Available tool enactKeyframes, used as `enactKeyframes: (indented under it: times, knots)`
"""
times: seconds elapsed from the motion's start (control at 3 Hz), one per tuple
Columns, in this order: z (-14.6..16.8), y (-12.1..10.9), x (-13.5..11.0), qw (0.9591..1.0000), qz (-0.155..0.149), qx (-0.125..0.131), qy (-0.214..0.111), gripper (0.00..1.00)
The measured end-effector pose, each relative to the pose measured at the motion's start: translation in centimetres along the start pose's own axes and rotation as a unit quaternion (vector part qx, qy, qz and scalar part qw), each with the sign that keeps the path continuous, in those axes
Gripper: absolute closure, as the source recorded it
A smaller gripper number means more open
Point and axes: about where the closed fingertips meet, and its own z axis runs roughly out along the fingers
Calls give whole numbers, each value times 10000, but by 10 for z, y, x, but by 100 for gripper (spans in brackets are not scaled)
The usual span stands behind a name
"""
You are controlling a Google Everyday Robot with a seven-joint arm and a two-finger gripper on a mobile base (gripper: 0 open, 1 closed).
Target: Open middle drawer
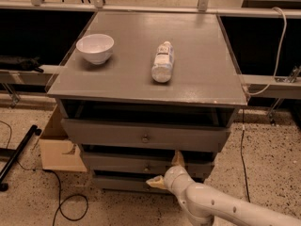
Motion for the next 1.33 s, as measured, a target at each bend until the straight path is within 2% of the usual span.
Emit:
enactKeyframes:
  times: [0.33, 1.33]
  knots:
    - [9, -3, -4, 9994, -348, 88, -8, 0]
    - [20, 6, 2, 9987, -505, 34, 72, 0]
